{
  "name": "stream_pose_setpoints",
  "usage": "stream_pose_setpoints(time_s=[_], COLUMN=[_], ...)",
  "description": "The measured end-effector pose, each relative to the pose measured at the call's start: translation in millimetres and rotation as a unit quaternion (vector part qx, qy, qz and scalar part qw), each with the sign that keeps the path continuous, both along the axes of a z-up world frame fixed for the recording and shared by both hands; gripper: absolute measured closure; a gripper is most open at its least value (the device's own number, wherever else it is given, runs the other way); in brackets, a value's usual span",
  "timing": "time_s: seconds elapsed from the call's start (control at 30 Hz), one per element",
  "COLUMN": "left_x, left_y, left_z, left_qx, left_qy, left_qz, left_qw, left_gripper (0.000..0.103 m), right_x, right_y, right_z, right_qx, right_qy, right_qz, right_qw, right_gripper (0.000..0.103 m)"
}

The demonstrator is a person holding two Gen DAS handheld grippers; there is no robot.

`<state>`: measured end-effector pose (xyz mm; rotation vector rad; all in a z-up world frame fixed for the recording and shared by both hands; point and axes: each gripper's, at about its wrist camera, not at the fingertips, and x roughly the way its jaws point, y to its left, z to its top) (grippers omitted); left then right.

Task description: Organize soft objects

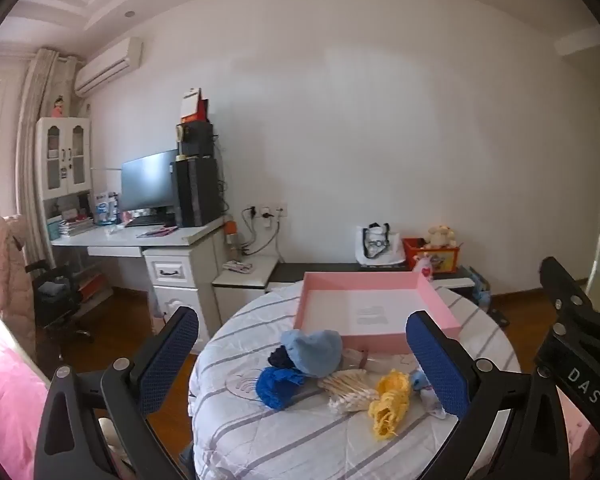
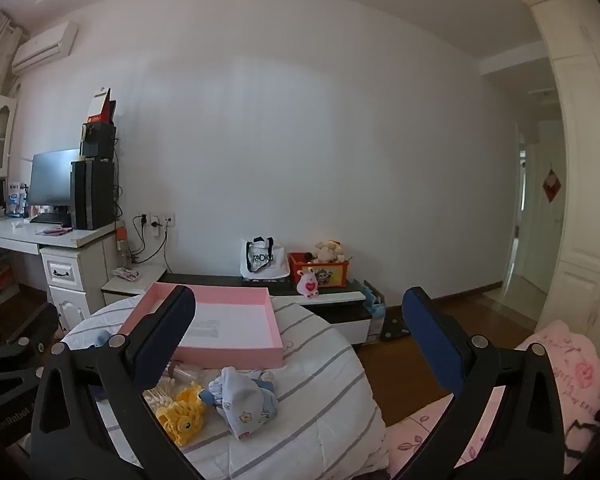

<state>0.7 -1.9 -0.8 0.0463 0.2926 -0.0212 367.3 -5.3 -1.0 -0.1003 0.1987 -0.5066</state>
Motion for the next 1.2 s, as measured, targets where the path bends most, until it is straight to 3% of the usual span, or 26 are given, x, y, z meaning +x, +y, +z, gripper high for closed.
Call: stream_pose_setpoints(time_s=[0.27,0.3,1.2], left_x=[1.6,-3.1,-3.4], left_y=[-7.8,-1.4,0.6], left_z=[1.7,1.1,0.6], left_qx=[0.001,0.002,-0.006], left_qy=[-0.005,-0.007,-0.010], left_qz=[0.018,-0.009,-0.006], left_qw=[0.9998,0.9999,0.9999], left_gripper=[0.000,0.000,0.000], right_x=[-1.2,-1.1,-2.3], right_y=[-0.5,-0.4,2.6], right_z=[0.7,0.8,-0.3], right_qx=[-0.003,-0.002,0.004], right_qy=[0.001,0.001,0.003], right_qz=[0.000,-0.001,0.006], right_qw=[1.000,1.000,1.000], right_gripper=[0.000,0.000,0.000])
